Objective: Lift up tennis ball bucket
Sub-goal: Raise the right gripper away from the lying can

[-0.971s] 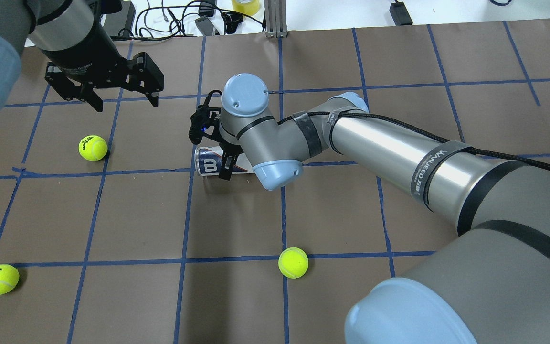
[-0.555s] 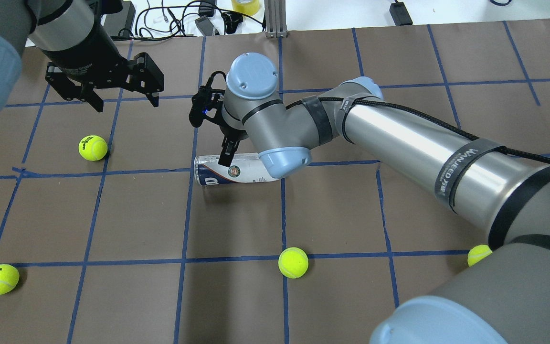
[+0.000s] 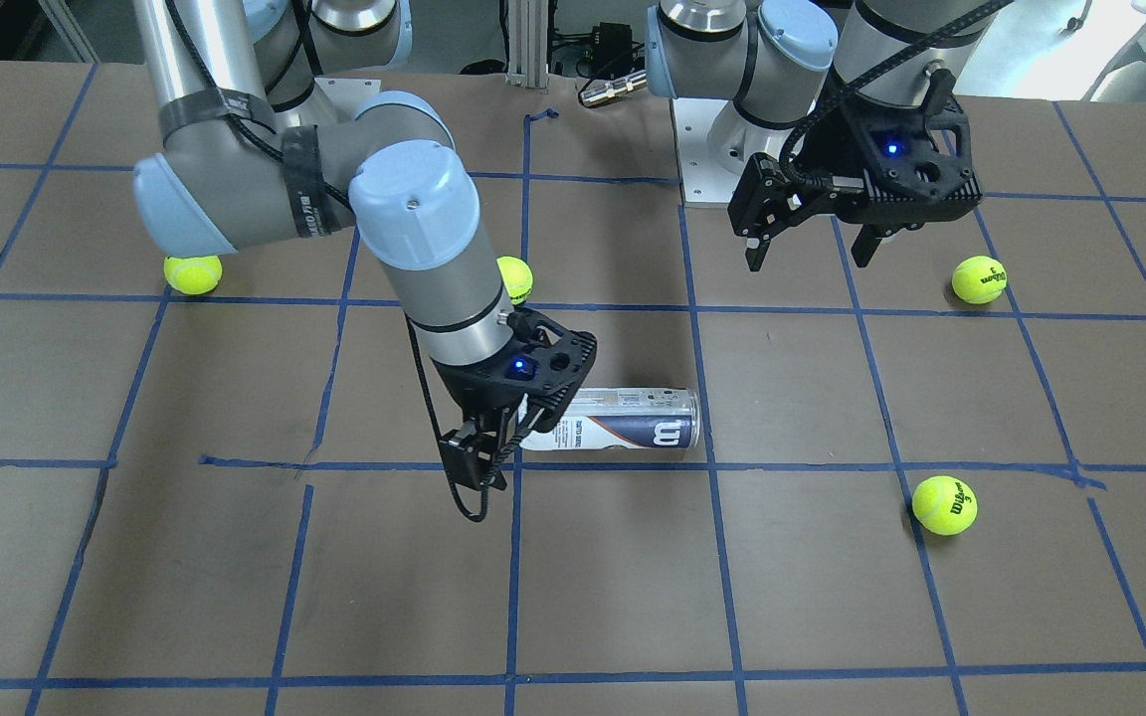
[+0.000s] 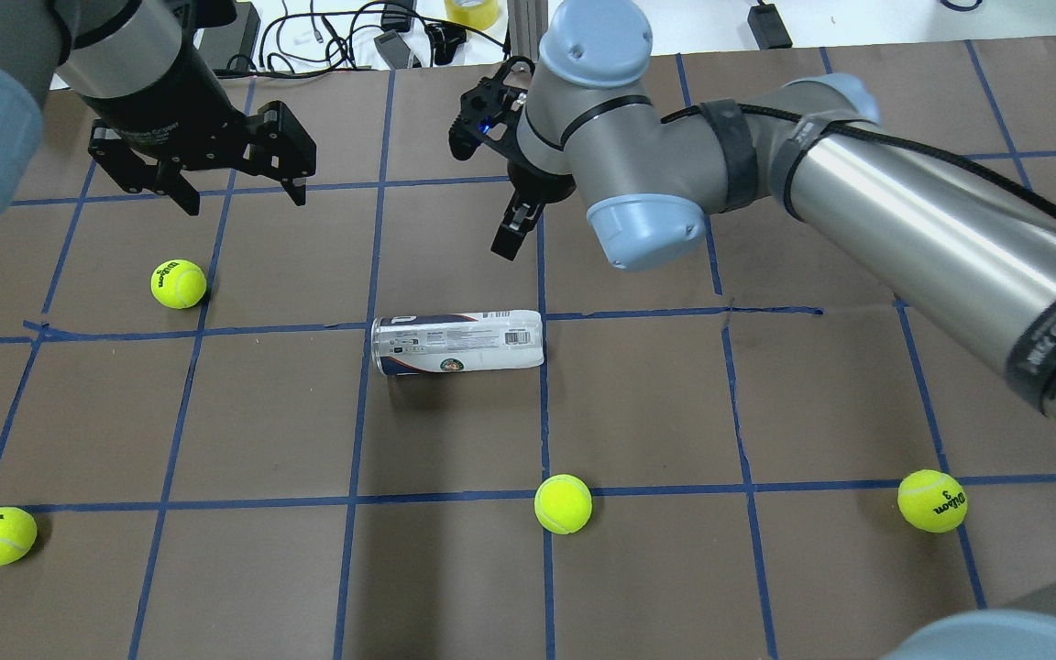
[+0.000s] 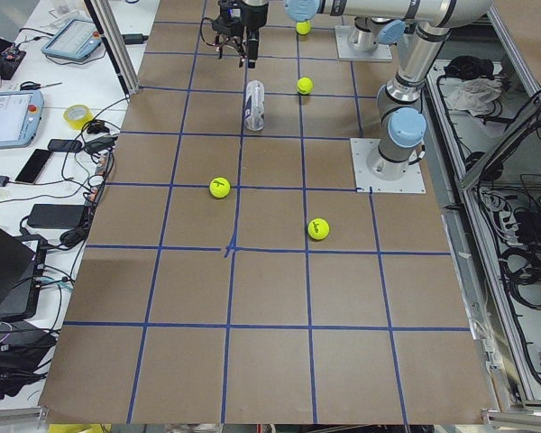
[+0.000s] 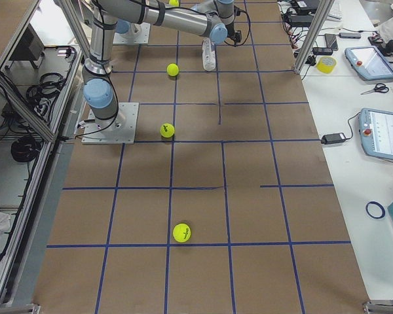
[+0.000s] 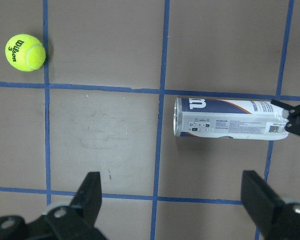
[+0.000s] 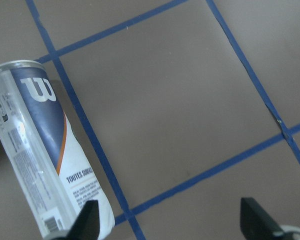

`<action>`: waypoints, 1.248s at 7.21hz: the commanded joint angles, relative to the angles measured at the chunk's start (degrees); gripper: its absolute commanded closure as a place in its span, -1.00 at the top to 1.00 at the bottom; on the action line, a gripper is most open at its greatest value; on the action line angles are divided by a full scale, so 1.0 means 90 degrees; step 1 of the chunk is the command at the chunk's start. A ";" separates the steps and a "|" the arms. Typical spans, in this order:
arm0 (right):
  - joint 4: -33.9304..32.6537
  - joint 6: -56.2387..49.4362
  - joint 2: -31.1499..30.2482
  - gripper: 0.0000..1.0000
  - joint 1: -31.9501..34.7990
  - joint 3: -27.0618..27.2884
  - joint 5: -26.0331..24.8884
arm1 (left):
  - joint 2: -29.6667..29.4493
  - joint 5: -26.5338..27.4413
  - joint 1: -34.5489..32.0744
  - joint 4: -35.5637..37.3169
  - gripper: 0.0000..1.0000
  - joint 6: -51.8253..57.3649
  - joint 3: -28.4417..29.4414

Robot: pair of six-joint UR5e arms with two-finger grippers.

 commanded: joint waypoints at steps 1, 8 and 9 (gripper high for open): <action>0.0899 0.0320 -0.0473 1.00 -0.1116 -0.0068 0.0027 | 0.0000 -0.0001 0.0009 0.0000 1.00 -0.0009 0.0000; 0.1382 0.3016 -0.1148 1.00 -0.1532 -0.0126 -0.1027 | -0.0068 0.0018 0.0000 0.0029 1.00 0.0000 0.0029; 0.1391 0.3655 -0.1158 1.00 -0.1561 -0.0136 -0.1114 | -0.0136 -0.0011 0.0009 0.0068 1.00 0.0000 0.0020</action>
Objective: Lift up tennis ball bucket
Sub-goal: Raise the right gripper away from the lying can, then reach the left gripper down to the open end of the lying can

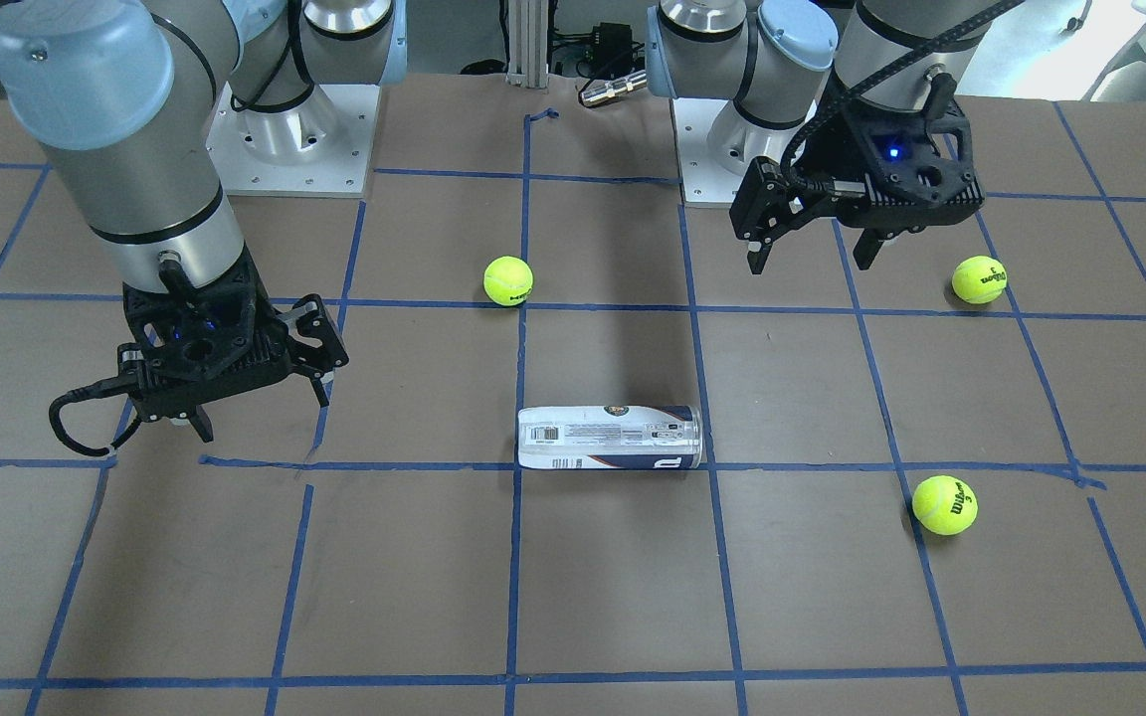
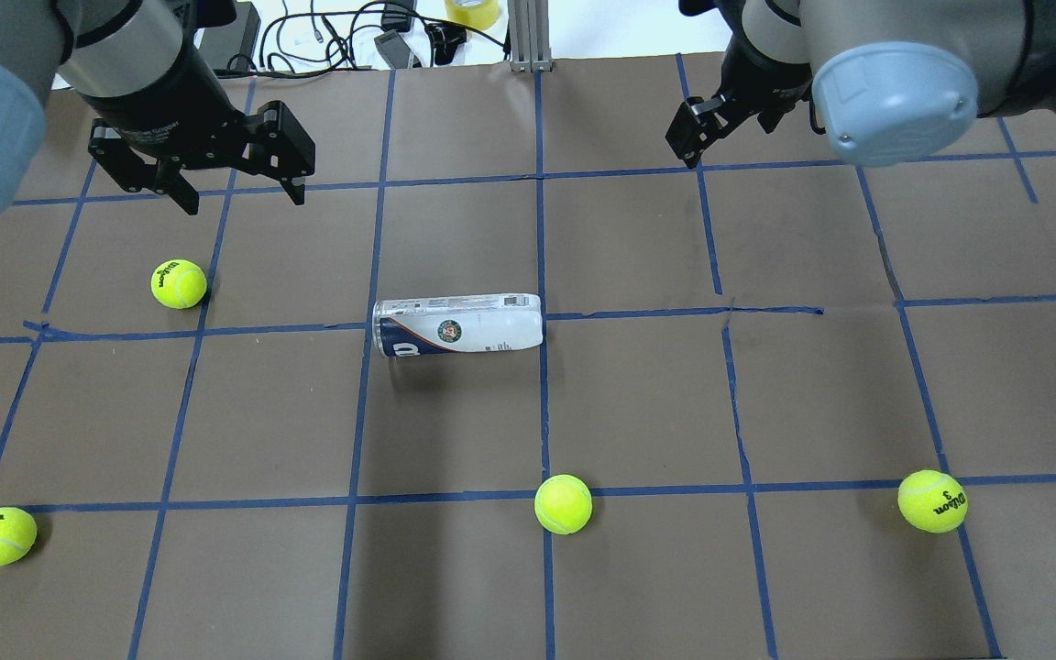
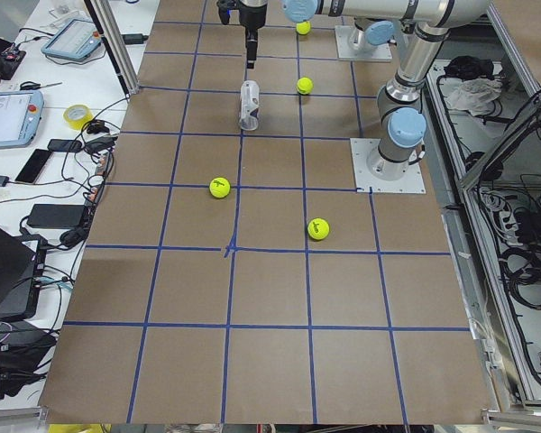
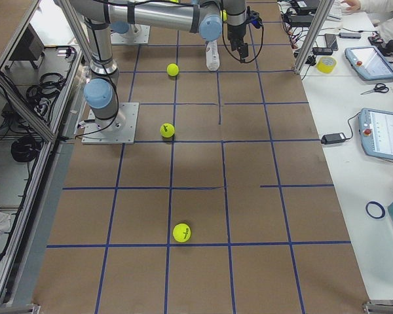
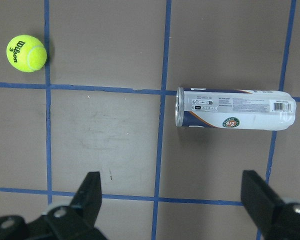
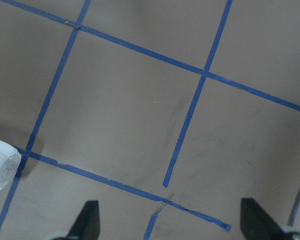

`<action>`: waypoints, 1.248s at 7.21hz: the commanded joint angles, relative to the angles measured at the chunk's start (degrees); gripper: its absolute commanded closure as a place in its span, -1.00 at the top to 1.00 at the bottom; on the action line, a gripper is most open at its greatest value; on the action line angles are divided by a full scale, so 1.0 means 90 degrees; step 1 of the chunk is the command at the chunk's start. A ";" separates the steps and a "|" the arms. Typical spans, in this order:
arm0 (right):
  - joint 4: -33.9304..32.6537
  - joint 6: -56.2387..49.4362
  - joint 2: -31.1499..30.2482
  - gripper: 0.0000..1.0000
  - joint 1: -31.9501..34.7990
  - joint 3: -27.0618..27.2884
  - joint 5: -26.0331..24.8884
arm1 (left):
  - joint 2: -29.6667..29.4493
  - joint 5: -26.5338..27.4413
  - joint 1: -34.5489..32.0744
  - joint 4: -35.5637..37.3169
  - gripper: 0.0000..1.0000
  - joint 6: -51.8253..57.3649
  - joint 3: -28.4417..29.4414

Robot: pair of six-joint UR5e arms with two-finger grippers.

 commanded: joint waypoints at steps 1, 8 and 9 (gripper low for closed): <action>0.0040 0.0931 -0.0007 1.00 -0.0065 -0.0068 -0.0334 | -0.0226 -0.0111 0.0034 0.0189 1.00 0.0039 0.0076; 0.2130 0.2352 -0.1295 1.00 -0.0065 -0.0098 -0.0171 | -0.2433 -0.3115 0.1206 0.0386 1.00 0.2490 -0.0607; 0.2073 0.2303 -0.1286 1.00 -0.0075 -0.0069 -0.0083 | -0.2686 -0.3158 0.1206 0.0386 1.00 0.2732 -0.0655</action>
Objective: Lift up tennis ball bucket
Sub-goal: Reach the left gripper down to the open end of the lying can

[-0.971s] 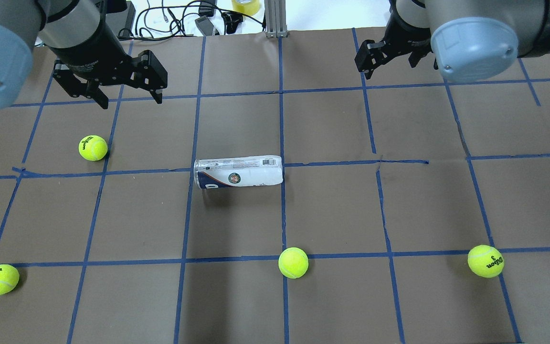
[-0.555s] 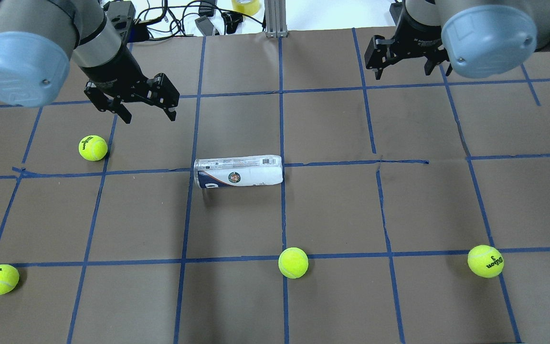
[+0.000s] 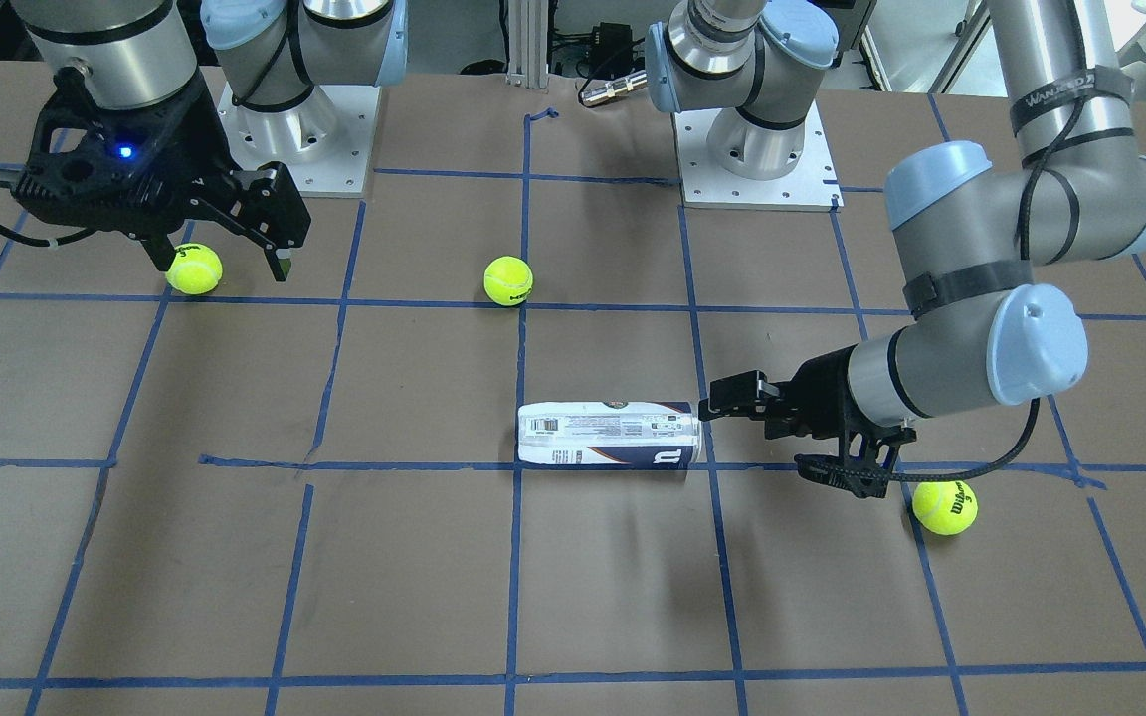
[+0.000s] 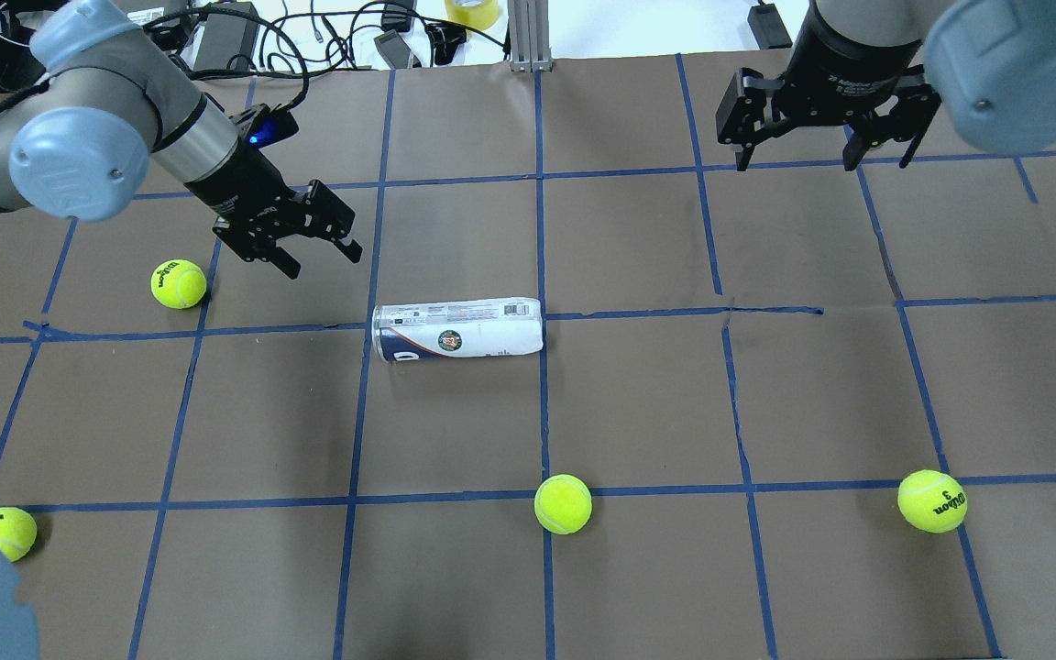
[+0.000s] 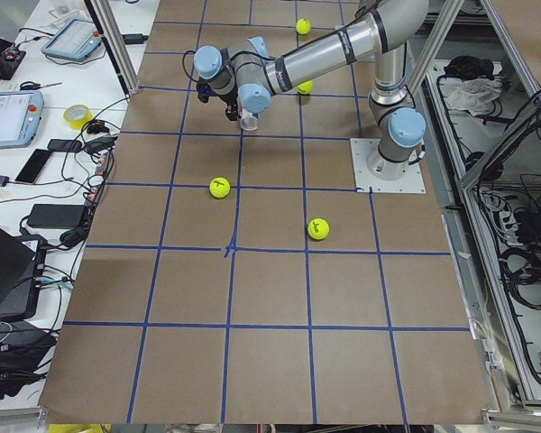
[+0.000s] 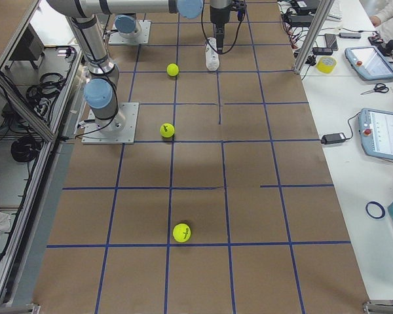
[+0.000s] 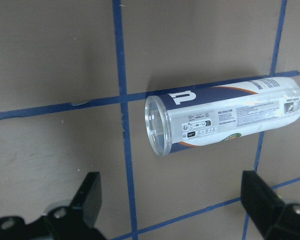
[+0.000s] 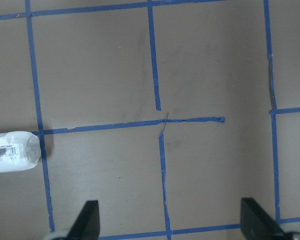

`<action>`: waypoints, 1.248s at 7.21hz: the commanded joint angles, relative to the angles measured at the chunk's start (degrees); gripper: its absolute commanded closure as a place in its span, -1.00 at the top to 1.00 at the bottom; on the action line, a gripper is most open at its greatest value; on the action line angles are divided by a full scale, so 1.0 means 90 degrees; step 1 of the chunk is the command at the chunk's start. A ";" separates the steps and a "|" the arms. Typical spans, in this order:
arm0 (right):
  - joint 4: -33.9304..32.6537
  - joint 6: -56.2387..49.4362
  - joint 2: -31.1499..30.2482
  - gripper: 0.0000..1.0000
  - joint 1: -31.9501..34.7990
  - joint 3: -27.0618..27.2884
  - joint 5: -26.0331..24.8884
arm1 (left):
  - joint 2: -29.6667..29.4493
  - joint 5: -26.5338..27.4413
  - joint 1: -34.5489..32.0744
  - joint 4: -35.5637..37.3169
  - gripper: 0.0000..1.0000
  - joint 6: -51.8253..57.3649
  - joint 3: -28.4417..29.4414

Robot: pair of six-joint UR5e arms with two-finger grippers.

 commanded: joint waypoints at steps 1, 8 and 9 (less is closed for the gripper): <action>0.0014 -0.0030 0.0005 1.00 -0.0005 0.0073 0.0227 | -0.0578 -0.0278 0.0018 0.0001 1.00 0.0344 -0.0034; 0.0063 -0.0303 -0.0004 1.00 -0.0034 0.0113 0.0599 | -0.0698 -0.0796 -0.0089 0.0246 -0.66 -0.0142 -0.0523; 0.0073 -0.0342 -0.0004 1.00 -0.0034 0.0122 0.0609 | -0.0669 -0.0796 -0.0089 0.0255 -0.91 -0.0307 -0.0513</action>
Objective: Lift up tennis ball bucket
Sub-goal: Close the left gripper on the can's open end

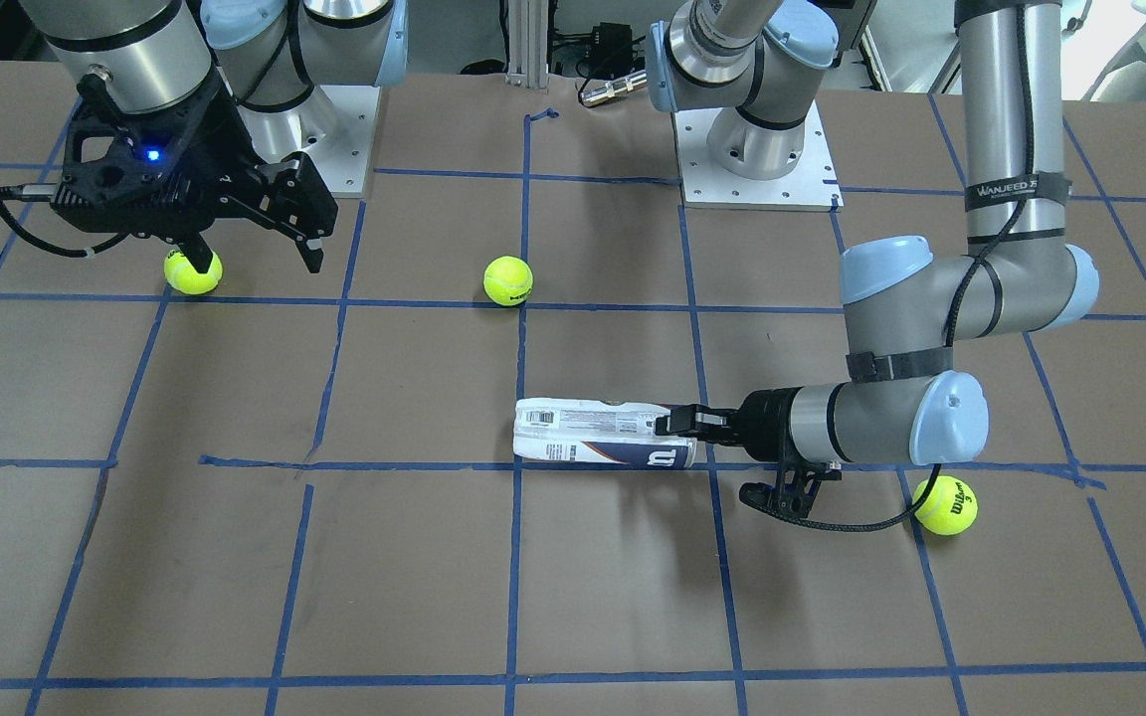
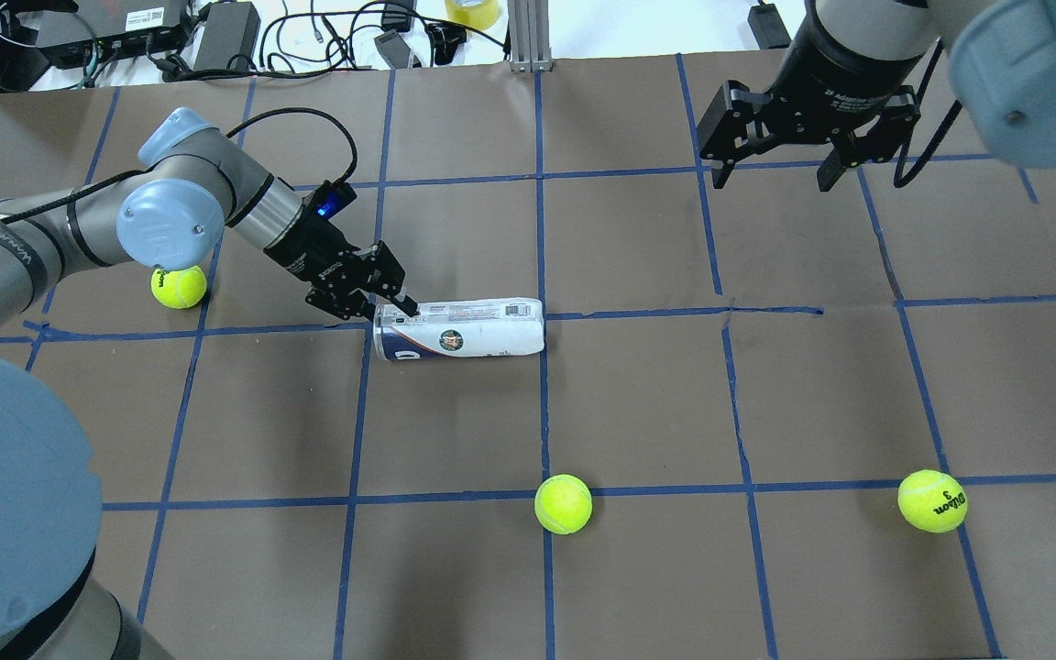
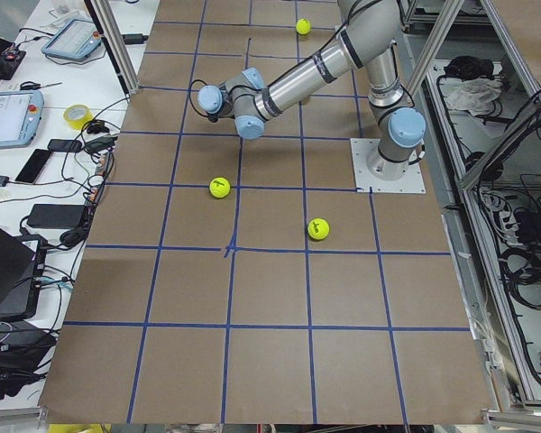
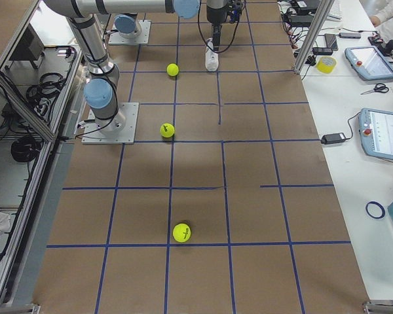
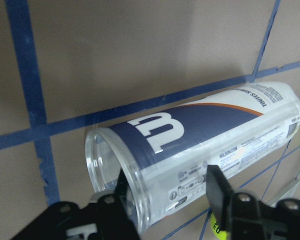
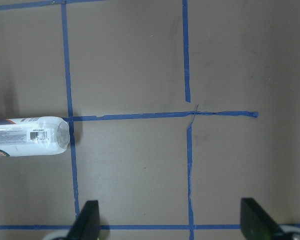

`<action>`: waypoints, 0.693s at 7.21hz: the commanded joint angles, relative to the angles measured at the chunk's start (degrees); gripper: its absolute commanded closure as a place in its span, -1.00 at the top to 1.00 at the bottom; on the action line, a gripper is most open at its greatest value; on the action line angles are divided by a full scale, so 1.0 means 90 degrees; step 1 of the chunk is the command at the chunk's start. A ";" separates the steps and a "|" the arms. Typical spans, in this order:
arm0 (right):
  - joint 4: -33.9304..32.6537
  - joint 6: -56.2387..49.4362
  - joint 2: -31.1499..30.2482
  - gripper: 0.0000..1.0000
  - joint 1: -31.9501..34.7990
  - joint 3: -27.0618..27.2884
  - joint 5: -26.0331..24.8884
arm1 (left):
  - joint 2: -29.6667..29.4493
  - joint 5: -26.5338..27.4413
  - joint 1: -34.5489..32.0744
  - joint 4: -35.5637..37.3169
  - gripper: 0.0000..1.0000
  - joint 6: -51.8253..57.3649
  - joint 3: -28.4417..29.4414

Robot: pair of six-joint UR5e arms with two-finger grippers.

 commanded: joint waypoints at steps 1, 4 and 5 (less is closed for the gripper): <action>0.0016 -0.0036 0.0005 1.00 -0.0001 0.0009 0.0001 | 0.0105 -0.0007 -0.0004 0.0010 -1.00 -0.0335 0.0044; 0.0006 -0.0036 -0.0005 1.00 -0.0001 -0.0001 0.0000 | 0.0728 -0.0241 -0.0285 0.0049 -1.00 -0.2844 0.0443; 0.0006 -0.0036 -0.0005 1.00 -0.0001 0.0009 0.0001 | 0.1011 -0.0173 -0.0616 0.0050 -1.00 -0.3320 0.0735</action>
